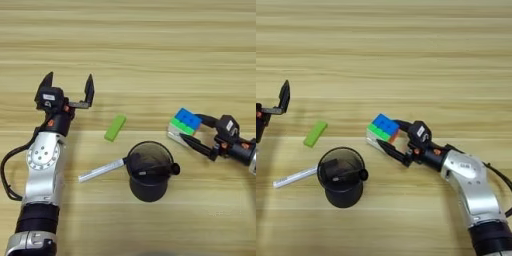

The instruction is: Move the objects on the table

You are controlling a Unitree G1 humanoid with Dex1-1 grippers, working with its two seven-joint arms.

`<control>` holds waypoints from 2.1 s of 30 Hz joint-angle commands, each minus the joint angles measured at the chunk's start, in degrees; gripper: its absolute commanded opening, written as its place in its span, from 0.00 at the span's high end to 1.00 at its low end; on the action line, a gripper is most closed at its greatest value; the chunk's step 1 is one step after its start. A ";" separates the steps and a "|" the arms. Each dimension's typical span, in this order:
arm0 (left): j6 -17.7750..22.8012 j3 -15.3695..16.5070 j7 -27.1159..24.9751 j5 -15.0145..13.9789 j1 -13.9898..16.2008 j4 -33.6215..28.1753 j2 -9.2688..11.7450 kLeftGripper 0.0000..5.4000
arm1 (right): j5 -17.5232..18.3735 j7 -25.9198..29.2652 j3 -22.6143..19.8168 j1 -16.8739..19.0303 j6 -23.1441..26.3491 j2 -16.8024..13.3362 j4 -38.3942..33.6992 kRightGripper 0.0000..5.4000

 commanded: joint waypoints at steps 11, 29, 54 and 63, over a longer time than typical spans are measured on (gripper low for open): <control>-0.56 -0.29 -0.01 0.54 -0.69 0.68 -0.09 0.00 | 0.33 -2.04 -2.61 0.83 -1.36 -0.01 2.46 0.38; -0.58 -0.31 0.04 0.54 -0.56 0.40 -0.13 0.00 | 0.29 -2.52 -2.63 1.00 -1.63 -0.12 2.89 0.29; -0.92 -0.24 -0.10 0.54 -0.65 0.81 -0.01 0.00 | 4.39 -2.78 -3.88 0.73 2.36 -0.78 -9.88 0.00; -1.15 -0.33 -0.04 0.64 -0.81 1.22 -0.12 0.00 | 8.49 -1.59 -3.44 1.27 7.85 -2.42 -21.06 0.00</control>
